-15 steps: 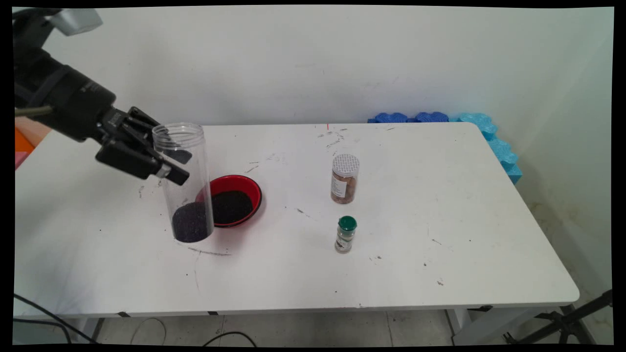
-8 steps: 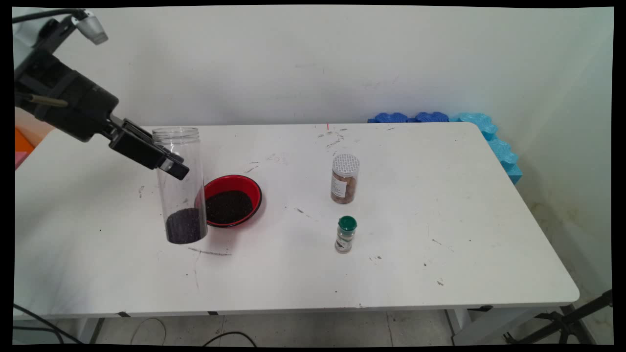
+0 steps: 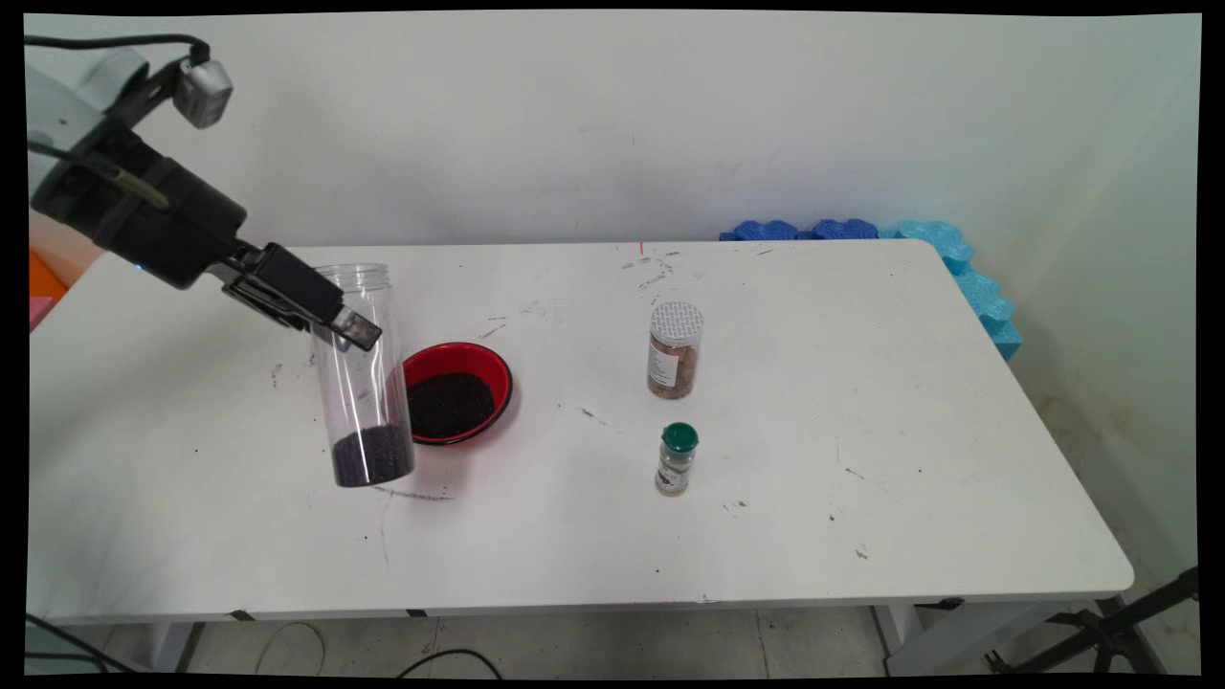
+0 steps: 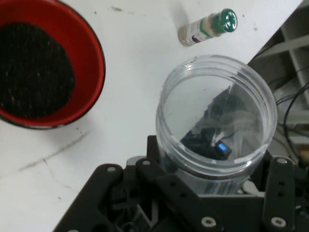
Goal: Pour the black seasoning powder in the red bowl
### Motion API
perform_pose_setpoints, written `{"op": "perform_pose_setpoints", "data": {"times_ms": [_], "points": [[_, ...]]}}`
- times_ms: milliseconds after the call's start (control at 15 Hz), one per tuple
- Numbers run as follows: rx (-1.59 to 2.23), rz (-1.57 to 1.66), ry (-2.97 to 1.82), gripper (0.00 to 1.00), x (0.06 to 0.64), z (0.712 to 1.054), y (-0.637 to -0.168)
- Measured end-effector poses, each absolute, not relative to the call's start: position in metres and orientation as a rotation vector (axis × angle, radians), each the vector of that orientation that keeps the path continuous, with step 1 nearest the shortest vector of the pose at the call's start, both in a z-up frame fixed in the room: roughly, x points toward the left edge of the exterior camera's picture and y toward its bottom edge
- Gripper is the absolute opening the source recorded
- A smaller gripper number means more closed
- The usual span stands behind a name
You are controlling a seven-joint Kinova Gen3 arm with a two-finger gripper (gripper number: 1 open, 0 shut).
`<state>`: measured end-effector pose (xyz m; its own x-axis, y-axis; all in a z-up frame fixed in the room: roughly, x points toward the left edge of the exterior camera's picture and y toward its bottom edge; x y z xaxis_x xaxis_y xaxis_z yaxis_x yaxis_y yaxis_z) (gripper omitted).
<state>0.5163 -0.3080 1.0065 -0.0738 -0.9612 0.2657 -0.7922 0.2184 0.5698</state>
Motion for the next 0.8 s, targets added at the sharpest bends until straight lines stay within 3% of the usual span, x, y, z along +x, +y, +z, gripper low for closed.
{"op": "perform_pose_setpoints", "data": {"times_ms": [800], "points": [[2.003, -0.666, -1.391, 0.00, 0.510, 0.989, -0.332]]}}
